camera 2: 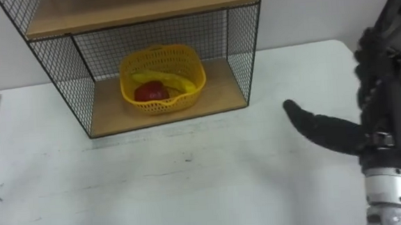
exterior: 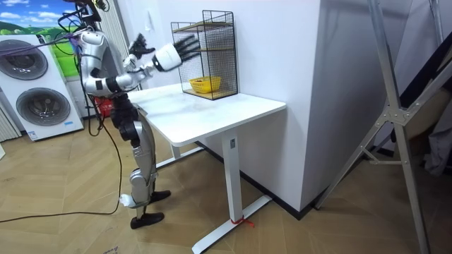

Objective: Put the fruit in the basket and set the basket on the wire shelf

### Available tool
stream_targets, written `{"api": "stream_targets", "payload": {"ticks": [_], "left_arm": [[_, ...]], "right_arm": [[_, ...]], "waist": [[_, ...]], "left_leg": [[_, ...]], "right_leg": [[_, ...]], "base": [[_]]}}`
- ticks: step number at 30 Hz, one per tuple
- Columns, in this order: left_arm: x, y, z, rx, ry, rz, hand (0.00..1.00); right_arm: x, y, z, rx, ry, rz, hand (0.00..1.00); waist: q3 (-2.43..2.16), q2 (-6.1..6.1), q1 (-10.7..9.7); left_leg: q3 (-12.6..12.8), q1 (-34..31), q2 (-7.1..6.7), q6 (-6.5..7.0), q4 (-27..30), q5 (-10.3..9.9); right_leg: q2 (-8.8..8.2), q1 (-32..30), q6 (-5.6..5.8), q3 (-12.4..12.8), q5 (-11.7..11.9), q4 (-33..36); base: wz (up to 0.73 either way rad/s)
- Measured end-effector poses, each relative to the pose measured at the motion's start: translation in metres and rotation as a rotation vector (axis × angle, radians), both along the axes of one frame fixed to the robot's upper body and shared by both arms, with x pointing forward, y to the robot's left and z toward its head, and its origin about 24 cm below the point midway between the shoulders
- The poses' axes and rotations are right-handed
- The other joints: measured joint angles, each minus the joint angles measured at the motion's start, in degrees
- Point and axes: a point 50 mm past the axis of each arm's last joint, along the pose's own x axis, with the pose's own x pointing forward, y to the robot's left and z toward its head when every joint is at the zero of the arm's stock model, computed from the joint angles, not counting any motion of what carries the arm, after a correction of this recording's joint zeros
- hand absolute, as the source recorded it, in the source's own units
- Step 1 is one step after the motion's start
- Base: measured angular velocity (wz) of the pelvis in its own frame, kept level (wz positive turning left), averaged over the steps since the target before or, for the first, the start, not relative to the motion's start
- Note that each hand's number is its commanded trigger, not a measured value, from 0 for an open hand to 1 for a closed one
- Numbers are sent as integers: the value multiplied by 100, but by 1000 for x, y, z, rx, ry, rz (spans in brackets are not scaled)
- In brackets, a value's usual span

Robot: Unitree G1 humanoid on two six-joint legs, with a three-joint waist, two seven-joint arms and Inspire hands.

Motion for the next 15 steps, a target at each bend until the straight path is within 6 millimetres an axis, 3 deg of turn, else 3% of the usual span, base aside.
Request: {"api": "stream_targets", "payload": {"ticks": [4,5,6,9,12,15], "left_arm": [[-21,25,37,115,-189,220,0],[-32,32,50,154,-262,298,0],[-44,39,60,182,-328,375,0],[-70,52,77,217,-458,539,0],[-89,69,94,229,-567,663,0],[-100,100,100,126,-591,751,0]], "right_arm": [[-12,-32,44,-135,-203,-221,0],[-17,-39,58,-160,-282,-289,0],[-23,-46,71,-200,-345,-355,0],[-42,-65,98,-248,-486,-485,0],[-58,-92,108,-260,-542,-658,0],[-73,-119,116,-194,-586,-804,0]], "waist": [[15,-29,27],[-7,-23,7],[19,-56,10],[-7,-63,33],[-4,-153,39],[-15,-116,54]], "left_leg": [[-42,-56,-7,-11,0,-10],[-48,-139,-5,-12,19,-11],[-72,-179,-6,-12,19,-11],[-109,-185,-18,-8,25,-13],[-152,-227,-10,-16,78,-25],[-160,-334,-1,-19,231,-75]], "right_leg": [[-6,-23,1,-111,0,-5],[-4,-96,1,-127,-1,-4],[-6,-137,1,-137,-1,-1],[-9,-138,1,-134,-1,15],[4,-144,1,-150,-1,27],[20,-170,-3,-143,-6,23]], "base": [[9],[4],[0],[5],[8],[5]]}}
